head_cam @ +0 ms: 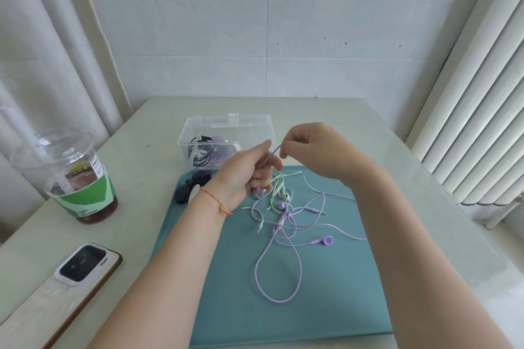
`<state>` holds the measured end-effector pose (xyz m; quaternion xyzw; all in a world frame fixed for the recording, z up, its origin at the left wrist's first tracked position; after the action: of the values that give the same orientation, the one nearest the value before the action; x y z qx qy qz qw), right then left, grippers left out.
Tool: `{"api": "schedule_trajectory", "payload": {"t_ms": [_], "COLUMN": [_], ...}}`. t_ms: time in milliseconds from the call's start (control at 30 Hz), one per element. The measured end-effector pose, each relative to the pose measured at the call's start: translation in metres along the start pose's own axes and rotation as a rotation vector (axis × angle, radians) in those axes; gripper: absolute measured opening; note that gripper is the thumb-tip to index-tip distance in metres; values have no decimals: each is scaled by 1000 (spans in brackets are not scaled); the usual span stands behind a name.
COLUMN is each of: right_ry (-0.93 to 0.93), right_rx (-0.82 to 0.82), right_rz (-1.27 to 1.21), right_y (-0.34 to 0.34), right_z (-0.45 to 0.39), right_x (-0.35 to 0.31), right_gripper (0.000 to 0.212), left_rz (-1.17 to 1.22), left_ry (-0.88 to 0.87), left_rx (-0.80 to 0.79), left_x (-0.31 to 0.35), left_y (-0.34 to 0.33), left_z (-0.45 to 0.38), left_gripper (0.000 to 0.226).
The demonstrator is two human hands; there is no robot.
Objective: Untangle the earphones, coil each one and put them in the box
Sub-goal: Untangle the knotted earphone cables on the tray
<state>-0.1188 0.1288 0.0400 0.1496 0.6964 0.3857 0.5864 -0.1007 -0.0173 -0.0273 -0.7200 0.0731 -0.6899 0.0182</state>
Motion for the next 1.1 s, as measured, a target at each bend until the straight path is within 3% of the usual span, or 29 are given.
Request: {"api": "schedule_trajectory", "payload": {"t_ms": [133, 333, 467, 600, 900, 1100], "right_ry": [-59, -79, -67, -70, -89, -4], "right_rx": [-178, 31, 78, -104, -405, -182], "right_rz": [-238, -350, -237, -14, 109, 100], "right_y": [8, 4, -9, -26, -40, -27], "right_z": [3, -11, -16, -14, 0, -3], "right_x": [6, 17, 22, 19, 5, -1], "right_gripper": [23, 26, 27, 28, 22, 17], "left_rz": [-22, 219, 634, 838, 657, 293], "left_ry": [24, 33, -29, -145, -310, -325], "left_rx": [-87, -248, -206, -67, 257, 298], "left_x": [2, 6, 13, 20, 10, 5], "left_y": [0, -6, -10, -4, 13, 16], "left_z": [2, 6, 6, 3, -5, -5], "left_gripper": [53, 44, 30, 33, 26, 25]}}
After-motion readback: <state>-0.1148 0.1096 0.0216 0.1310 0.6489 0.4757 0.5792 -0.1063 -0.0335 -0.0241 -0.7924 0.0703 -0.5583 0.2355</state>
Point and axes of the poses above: each hand's wrist, its own z-axis away from the middle knuckle, its own y-axis out of the back of the hand, x = y × z, the point moved 2 cm from there along -z, towards the middle knuckle, and after that the axes turned 10 degrees about -y, right-handed, at the moved point
